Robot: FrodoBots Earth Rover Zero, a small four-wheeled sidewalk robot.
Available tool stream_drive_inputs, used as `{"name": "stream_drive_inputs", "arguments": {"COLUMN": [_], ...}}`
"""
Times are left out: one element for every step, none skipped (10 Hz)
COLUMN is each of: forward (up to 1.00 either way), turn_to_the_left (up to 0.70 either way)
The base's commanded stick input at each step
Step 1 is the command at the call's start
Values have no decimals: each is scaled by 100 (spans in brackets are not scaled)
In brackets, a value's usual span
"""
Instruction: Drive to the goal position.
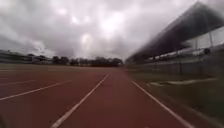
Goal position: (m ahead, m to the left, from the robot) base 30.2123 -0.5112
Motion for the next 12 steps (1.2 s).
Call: {"name": "stream_drive_inputs", "arguments": {"forward": [70,70,70,70,70,70,70,70,70,70,70,70], "turn_to_the_left": [0,0,0,0,0,0,0,0,0,0,0,0]}}
